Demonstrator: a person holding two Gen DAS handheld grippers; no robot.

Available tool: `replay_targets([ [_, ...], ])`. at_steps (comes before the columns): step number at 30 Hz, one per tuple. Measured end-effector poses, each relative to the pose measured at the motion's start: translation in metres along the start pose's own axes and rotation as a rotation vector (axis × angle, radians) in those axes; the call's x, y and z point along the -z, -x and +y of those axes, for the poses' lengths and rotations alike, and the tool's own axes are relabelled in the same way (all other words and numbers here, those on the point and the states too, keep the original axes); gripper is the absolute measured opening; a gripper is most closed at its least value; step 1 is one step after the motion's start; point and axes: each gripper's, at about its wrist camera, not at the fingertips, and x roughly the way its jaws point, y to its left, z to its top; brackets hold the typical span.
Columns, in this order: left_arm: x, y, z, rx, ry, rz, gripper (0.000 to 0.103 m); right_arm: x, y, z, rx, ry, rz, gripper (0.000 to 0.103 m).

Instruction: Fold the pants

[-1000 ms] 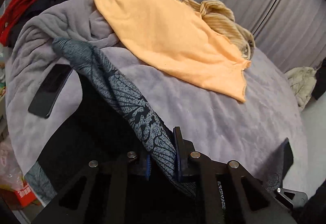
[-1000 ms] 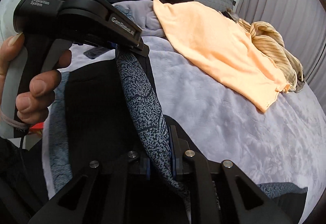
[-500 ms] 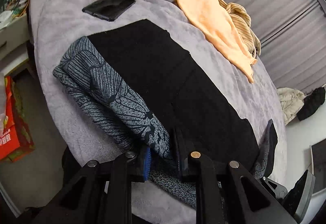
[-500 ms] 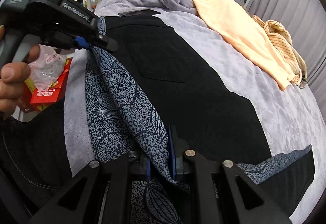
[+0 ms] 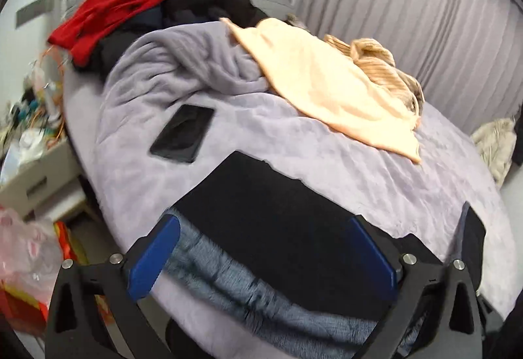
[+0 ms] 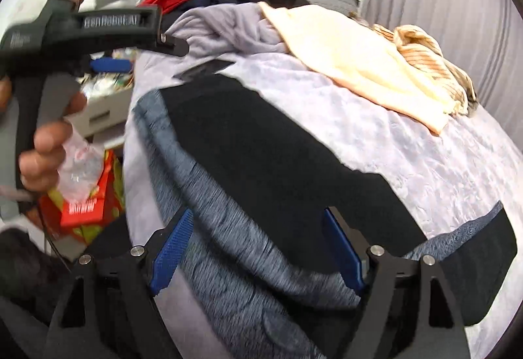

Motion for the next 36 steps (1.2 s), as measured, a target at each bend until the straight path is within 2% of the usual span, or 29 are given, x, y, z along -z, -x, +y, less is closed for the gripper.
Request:
replay_targets([
  [3,-0.007,-0.026,-0.007,-0.002,-0.014,0.062,0.102,-0.011,-0.017,-0.01,0.065,-0.044,0.045,0.083],
  [4,-0.007,-0.033,-0.006,0.006,0.005,0.086,0.102,-0.012,-0.021,-0.012,0.034,-0.061,0.064,0.083],
  [6,-0.004,-0.043,-0.001,0.027,0.035,0.14,0.102,-0.007,-0.015,-0.009,-0.093,-0.073,0.046,0.083],
  [8,0.002,-0.047,0.002,0.033,0.044,0.158,0.102,-0.001,-0.009,0.002,-0.164,-0.025,0.027,0.084],
  [9,0.005,-0.051,0.003,0.027,0.037,0.172,0.102,0.001,-0.011,0.011,-0.153,0.025,0.034,0.084],
  [11,0.012,-0.058,0.002,0.008,0.025,0.205,0.102,0.004,-0.027,0.035,-0.06,0.175,0.07,0.082],
  [12,0.015,-0.06,0.003,0.005,0.027,0.217,0.102,0.006,-0.037,0.044,-0.013,0.233,0.083,0.056],
  [13,0.016,-0.059,0.004,0.006,0.029,0.219,0.102,0.005,-0.047,0.048,-0.009,0.25,0.107,0.037],
  [14,0.016,-0.054,0.005,0.008,0.03,0.213,0.102,0.002,-0.054,0.047,-0.04,0.214,0.132,0.031],
  [15,0.015,-0.048,0.005,0.012,0.031,0.202,0.102,-0.001,-0.054,0.047,-0.058,0.19,0.132,0.02],
  [16,0.013,-0.041,0.006,0.016,0.027,0.186,0.102,-0.003,-0.051,0.05,-0.06,0.202,0.124,0.014],
  [20,0.012,-0.021,0.0,0.049,-0.007,0.132,0.102,0.005,-0.042,0.067,-0.044,0.258,0.118,0.012],
  [23,0.019,-0.039,-0.018,0.055,-0.064,0.193,0.102,0.011,-0.056,0.06,-0.081,0.21,0.139,0.012],
  [25,0.035,-0.062,-0.032,0.045,-0.118,0.283,0.102,0.008,-0.053,0.057,-0.106,0.187,0.132,0.016],
  [26,0.043,-0.07,-0.036,-0.009,-0.154,0.296,0.102,0.008,-0.047,0.056,-0.114,0.17,0.13,0.023],
  [27,0.049,-0.074,-0.039,-0.053,-0.2,0.291,0.102,0.007,-0.042,0.053,-0.13,0.154,0.13,0.045],
  [28,0.058,-0.074,-0.046,-0.085,-0.262,0.261,0.102,0.005,-0.034,0.048,-0.15,0.132,0.119,0.058],
  [29,0.063,-0.07,-0.048,-0.098,-0.286,0.224,0.102,0.003,-0.022,0.039,-0.136,0.104,0.083,0.077],
  [30,0.065,-0.067,-0.049,-0.102,-0.287,0.209,0.102,0.001,-0.01,0.027,-0.096,0.065,0.037,0.082],
  [32,0.066,-0.065,-0.046,-0.102,-0.259,0.208,0.102,-0.005,0.008,-0.012,0.02,-0.055,-0.012,0.082],
  [34,0.065,-0.065,-0.048,-0.123,-0.249,0.212,0.102,-0.008,0.008,-0.064,0.183,-0.223,0.012,0.084],
  [36,0.064,-0.064,-0.055,-0.142,-0.253,0.215,0.102,-0.003,-0.002,-0.115,0.374,-0.412,0.087,0.086],
])
